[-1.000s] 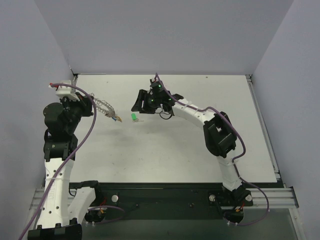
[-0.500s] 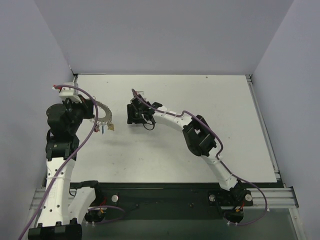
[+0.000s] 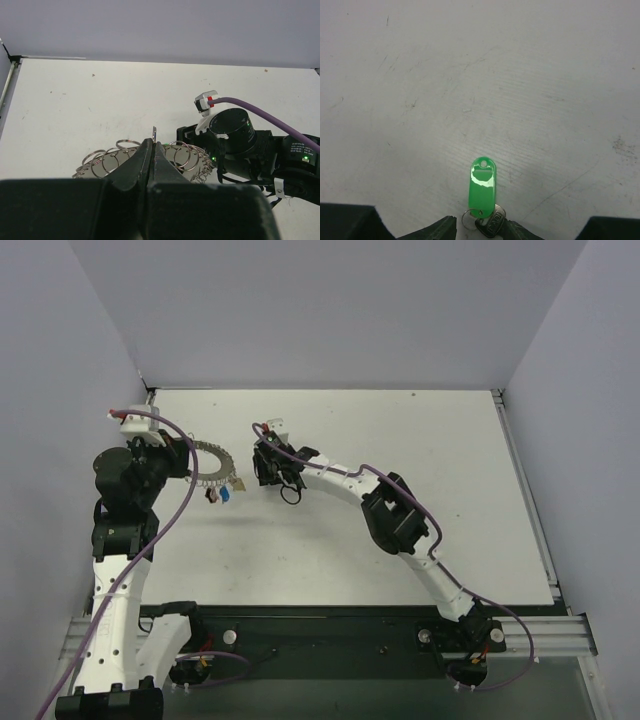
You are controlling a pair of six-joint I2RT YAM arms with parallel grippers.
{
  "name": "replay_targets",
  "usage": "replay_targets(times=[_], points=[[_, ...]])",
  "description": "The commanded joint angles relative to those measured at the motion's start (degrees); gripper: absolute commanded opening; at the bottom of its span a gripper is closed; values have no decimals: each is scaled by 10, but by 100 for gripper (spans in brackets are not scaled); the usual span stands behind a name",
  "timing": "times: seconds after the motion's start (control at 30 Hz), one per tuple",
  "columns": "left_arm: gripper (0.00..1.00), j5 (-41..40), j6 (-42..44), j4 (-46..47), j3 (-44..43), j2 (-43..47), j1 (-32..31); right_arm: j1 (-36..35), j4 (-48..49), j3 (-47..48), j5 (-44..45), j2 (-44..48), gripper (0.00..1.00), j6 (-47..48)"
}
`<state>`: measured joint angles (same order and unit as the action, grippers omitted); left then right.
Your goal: Put the keys on the keyring
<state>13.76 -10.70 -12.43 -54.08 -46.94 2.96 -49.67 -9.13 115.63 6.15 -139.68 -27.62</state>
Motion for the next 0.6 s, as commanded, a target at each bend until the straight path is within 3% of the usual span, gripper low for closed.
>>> replay_targets(times=[0.0,0.37,0.57], points=[[0,7,8,58,-9,5,-2,-5,9,39,26,-9,42,20],[0,6,9,57,-8,5,-1,-4,18,57,-7,-49,43,-2],[0,5,10,57,-8,6,0,-1,15,62,-18,-68,35,-30]])
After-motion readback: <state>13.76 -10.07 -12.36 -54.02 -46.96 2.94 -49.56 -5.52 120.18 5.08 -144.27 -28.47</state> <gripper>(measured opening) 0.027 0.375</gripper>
